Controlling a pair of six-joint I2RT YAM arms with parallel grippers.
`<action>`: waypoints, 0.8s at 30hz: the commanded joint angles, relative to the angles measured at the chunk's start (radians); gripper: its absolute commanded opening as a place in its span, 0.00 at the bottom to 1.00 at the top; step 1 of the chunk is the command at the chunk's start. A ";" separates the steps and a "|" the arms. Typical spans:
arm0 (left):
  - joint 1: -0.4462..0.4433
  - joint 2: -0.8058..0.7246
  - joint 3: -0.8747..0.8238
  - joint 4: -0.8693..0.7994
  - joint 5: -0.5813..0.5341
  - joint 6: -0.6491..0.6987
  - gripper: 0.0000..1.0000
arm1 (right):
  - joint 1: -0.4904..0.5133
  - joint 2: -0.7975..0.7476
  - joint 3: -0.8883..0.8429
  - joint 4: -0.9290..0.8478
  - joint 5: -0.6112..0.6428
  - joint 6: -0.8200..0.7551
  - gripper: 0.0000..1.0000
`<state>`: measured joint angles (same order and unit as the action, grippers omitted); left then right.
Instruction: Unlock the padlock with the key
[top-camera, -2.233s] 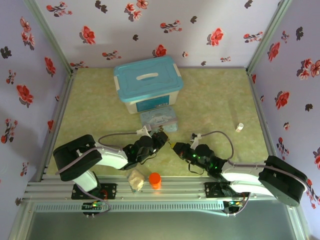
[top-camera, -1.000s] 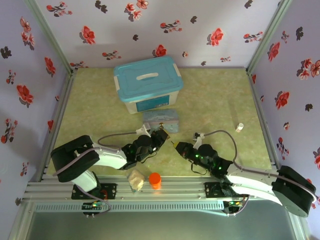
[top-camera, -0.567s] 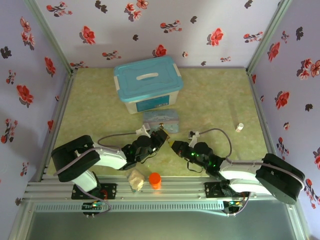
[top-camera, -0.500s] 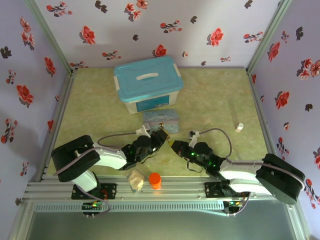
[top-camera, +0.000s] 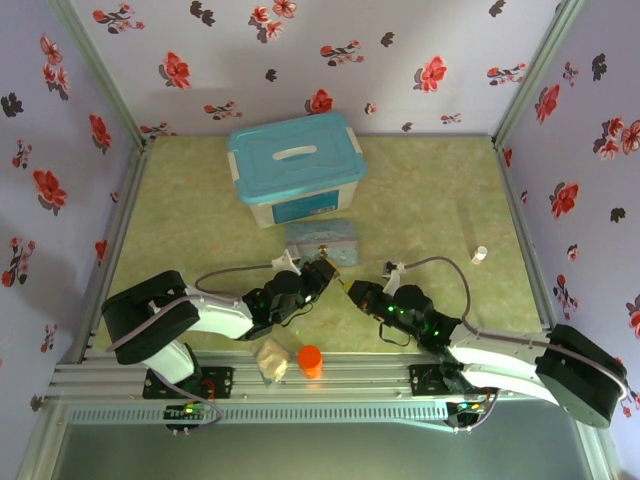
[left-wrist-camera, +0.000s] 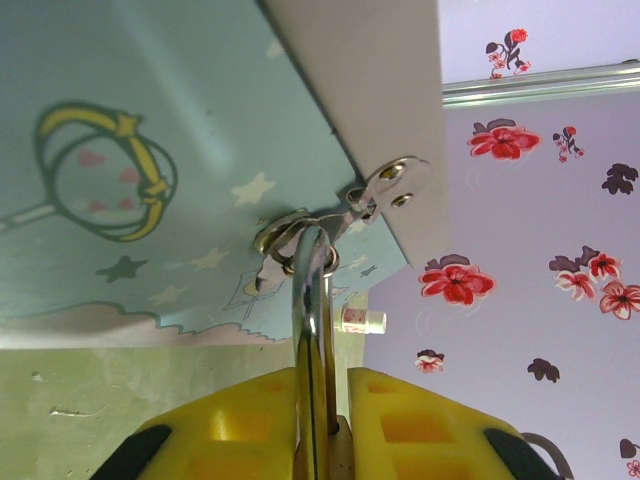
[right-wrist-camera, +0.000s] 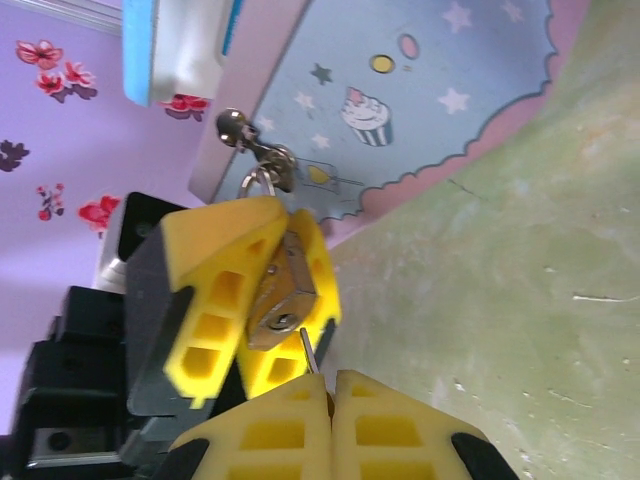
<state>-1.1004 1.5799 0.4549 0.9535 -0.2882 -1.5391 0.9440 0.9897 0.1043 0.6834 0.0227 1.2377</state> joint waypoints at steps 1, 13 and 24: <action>0.002 -0.020 0.011 0.060 -0.001 0.012 0.00 | -0.006 0.012 0.015 0.057 0.005 -0.015 0.00; 0.001 0.003 0.014 0.081 0.006 0.009 0.00 | -0.008 0.049 0.046 0.086 -0.008 -0.026 0.00; -0.001 0.020 0.011 0.104 0.016 0.004 0.00 | -0.008 0.063 0.047 0.112 -0.005 -0.024 0.00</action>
<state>-1.0966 1.5890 0.4549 0.9733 -0.2882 -1.5391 0.9424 1.0492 0.1215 0.7383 0.0177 1.2301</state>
